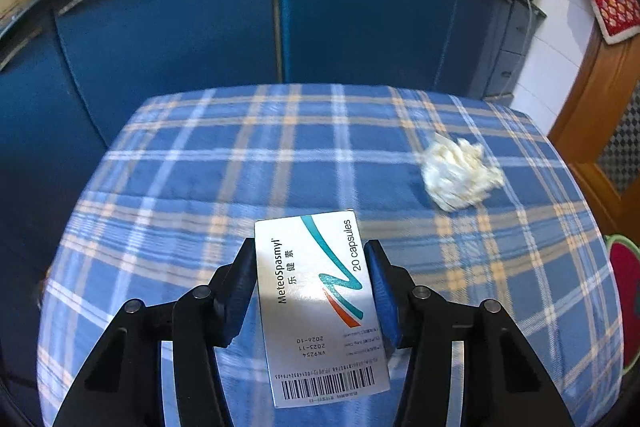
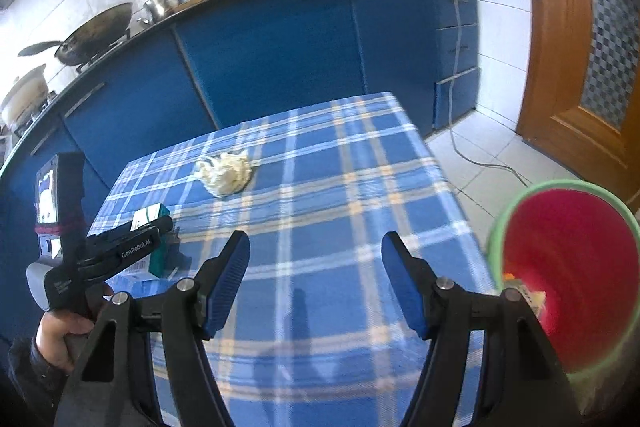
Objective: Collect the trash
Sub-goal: 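Grasp the crumpled white paper with the right tool while the left tool holds the box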
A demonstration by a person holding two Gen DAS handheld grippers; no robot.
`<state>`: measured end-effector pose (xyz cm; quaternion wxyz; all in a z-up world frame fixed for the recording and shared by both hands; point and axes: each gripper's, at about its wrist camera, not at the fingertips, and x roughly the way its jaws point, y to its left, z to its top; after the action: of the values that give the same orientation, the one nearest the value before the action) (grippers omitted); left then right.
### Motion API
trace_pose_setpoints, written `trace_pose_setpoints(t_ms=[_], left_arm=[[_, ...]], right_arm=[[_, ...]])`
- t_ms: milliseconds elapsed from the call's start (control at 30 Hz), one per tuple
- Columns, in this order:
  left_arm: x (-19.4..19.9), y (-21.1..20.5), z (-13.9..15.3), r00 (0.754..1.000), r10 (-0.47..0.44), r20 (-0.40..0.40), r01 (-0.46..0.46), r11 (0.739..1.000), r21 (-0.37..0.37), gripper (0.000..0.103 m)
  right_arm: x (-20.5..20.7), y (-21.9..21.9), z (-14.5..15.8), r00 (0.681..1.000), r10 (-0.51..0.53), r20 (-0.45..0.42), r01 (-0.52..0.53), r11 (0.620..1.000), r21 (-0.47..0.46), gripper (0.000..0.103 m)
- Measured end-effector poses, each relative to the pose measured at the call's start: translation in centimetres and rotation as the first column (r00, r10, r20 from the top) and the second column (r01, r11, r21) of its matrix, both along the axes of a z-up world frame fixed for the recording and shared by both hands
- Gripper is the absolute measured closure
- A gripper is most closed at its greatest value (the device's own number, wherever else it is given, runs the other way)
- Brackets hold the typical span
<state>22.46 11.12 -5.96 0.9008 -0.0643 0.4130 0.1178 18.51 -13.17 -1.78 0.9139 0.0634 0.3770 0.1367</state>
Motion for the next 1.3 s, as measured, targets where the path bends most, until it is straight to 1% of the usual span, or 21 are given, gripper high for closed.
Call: trace_pose_setpoints(t_ms=[133,233,367,500,700,967,1167,1200,1233,1267,1300], left_arm=[[-0.2,1.5,0.2,0.999,0.031,0.023,-0.031,1.000,-0.002,0.048],[-0.4,2.3,0.1,0.998,0.045,0.036,-0.044,0.999,-0.023,0.048],[-0.5,3.2,0.0,0.997,0.062,0.043,-0.060,0.997,-0.048,0.048],[-0.7,4.5,-0.2,0.994,0.098,0.046,-0.095,0.993,-0.063,0.048],[-1.0,6.1,-0.4,0.986,0.157,0.048,-0.154,0.986,-0.063,0.048],[-1.2,6.6,-0.5,0.983,0.180,0.045,-0.177,0.982,-0.063,0.048],[-1.2,6.6,-0.6,0.983,0.180,0.046,-0.177,0.982,-0.064,0.048],[-1.2,6.7,-0.6,0.983,0.180,0.047,-0.177,0.982,-0.065,0.048],[-1.2,6.6,-0.6,0.983,0.180,0.047,-0.176,0.982,-0.065,0.048],[-1.2,6.6,-0.6,0.983,0.179,0.047,-0.176,0.982,-0.066,0.048],[-1.2,6.6,-0.7,0.983,0.179,0.047,-0.176,0.982,-0.067,0.048]], right_arm=[[0.9,2.2,-0.2,0.999,0.037,0.005,-0.037,0.999,-0.005,0.031],[1.9,3.9,-0.4,0.998,0.061,0.010,-0.061,0.998,-0.008,0.031],[3.5,6.1,-1.2,0.997,0.077,-0.015,-0.077,0.997,0.000,0.030],[4.9,8.2,-2.3,0.995,0.092,-0.029,-0.093,0.995,-0.026,0.030],[6.6,10.5,-3.4,0.994,0.102,-0.047,-0.104,0.993,-0.046,0.030],[8.6,13.1,-4.1,0.993,0.110,-0.047,-0.114,0.989,-0.096,0.030],[10.0,14.0,-4.8,0.991,0.111,-0.067,-0.118,0.988,-0.097,0.030],[10.2,14.1,-4.9,0.991,0.112,-0.073,-0.119,0.988,-0.095,0.033],[10.3,14.2,-5.1,0.990,0.113,-0.079,-0.121,0.988,-0.094,0.039],[10.4,14.3,-5.2,0.990,0.114,-0.084,-0.122,0.988,-0.097,0.043],[10.5,14.4,-5.3,0.989,0.115,-0.090,-0.123,0.987,-0.100,0.050]])
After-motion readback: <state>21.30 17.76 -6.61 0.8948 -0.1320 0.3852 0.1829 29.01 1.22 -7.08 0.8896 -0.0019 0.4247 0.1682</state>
